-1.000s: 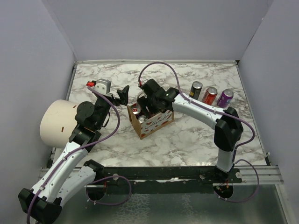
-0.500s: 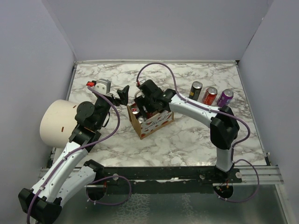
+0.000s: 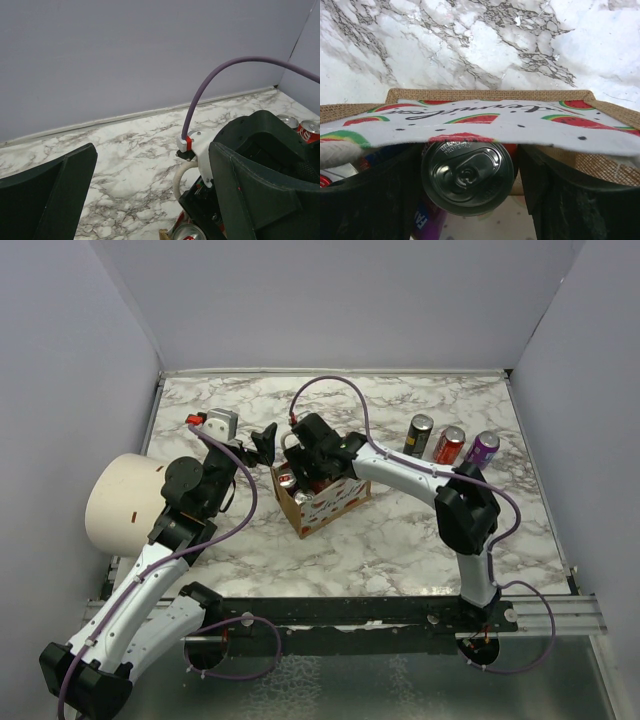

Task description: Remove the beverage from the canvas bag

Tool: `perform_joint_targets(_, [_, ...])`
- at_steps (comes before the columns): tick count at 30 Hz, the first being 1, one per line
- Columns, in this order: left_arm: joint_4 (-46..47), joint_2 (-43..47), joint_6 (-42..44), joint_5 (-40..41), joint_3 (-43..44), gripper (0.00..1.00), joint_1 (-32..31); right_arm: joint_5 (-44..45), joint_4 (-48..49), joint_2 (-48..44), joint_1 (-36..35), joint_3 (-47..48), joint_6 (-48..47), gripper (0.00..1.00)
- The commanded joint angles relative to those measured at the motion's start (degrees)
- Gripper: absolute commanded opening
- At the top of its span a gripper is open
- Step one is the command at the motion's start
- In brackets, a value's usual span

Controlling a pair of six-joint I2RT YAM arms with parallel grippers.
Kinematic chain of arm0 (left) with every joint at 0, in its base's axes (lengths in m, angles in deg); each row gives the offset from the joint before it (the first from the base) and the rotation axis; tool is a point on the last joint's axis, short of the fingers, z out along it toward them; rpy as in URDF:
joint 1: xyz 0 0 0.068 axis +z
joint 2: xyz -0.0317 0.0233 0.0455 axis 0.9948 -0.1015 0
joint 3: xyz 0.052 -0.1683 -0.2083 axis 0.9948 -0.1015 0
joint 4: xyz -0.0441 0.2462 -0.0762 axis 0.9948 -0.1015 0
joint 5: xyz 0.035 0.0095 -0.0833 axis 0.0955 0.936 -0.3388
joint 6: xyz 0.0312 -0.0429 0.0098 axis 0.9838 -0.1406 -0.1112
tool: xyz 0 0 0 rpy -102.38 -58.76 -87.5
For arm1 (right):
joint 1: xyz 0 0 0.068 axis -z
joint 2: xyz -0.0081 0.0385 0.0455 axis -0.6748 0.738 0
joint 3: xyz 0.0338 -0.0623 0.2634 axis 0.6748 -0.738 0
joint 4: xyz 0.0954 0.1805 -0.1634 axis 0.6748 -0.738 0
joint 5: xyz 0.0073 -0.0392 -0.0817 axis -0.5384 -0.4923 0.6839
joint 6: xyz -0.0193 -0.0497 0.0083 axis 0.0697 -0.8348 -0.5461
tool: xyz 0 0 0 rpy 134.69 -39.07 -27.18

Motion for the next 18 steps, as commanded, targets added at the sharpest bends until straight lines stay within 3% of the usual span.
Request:
perform_joint_targets(1, [1.55, -0.01, -0.09, 0.23, -0.46, 0.97, 0.42, -0.77, -0.12, 2.12, -0.68, -0.47, 0.72, 0.7])
perform_joint_targets(4, [1.56, 0.02, -0.06, 0.18, -0.46, 0.97, 0.42, -1.38, 0.25, 0.77, -0.67, -0.67, 0.7, 0.6])
perform_joint_targets(9, [1.63, -0.04, -0.16, 0.09, -0.46, 0.97, 0.42, -1.71, 1.06, -2.45, -0.68, -0.64, 0.85, 0.34])
perform_joint_targets(18, [1.51, -0.09, -0.29, 0.1, -0.46, 0.97, 0.44, 3.49, 3.11, -14.91, -0.68, -3.51, 4.49, 0.14])
